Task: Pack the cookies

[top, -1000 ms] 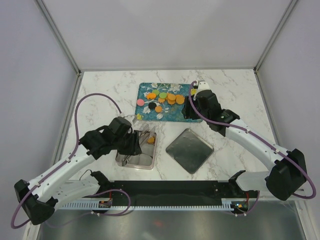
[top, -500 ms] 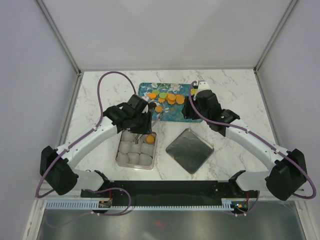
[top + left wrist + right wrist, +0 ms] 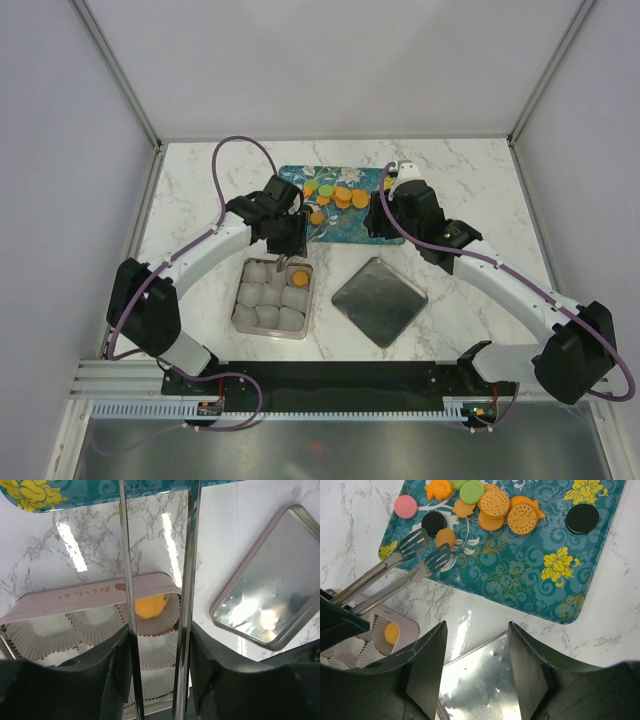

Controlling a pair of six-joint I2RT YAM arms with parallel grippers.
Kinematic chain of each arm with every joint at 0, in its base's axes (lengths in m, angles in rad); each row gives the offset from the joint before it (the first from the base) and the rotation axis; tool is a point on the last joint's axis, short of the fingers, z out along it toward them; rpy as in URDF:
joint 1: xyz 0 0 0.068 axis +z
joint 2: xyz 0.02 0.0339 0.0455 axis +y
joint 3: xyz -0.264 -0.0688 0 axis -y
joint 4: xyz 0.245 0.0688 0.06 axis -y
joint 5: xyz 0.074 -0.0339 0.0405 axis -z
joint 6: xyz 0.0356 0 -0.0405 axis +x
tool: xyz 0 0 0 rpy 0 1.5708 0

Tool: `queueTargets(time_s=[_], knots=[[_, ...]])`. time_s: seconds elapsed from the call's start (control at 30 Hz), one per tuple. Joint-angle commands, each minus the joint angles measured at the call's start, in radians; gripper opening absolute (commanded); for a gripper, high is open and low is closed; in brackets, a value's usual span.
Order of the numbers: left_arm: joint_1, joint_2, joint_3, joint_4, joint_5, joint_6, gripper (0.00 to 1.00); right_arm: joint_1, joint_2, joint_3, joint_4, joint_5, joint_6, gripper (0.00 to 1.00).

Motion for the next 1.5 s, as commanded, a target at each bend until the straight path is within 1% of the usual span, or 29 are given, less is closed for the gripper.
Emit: queueTargets(time_s=[0.0,0.27,0.57,0.77,0.9,1.1,1.47], knots=[[0.012,0.017,0.040,0.059,0.025,0.047,0.52,-0.002,-0.023,0.002,0.030,-0.001,-0.011,0.60],[0.044,0.072,0.040,0.094,0.044,0.054,0.52,-0.002,-0.024,0.001,0.030,-0.003,-0.013,0.60],[0.049,0.126,0.084,0.108,0.073,0.064,0.51,-0.002,-0.030,-0.001,0.028,0.003,-0.014,0.60],[0.049,0.151,0.097,0.108,0.058,0.068,0.50,-0.002,-0.029,-0.001,0.028,0.006,-0.014,0.60],[0.047,0.163,0.103,0.106,0.059,0.071,0.48,-0.002,-0.029,-0.001,0.028,0.005,-0.014,0.60],[0.047,0.161,0.106,0.106,0.048,0.082,0.42,-0.002,-0.030,-0.004,0.028,0.008,-0.016,0.60],[0.045,0.069,0.108,0.094,0.056,0.077,0.38,-0.002,-0.026,-0.004,0.029,0.011,-0.014,0.60]])
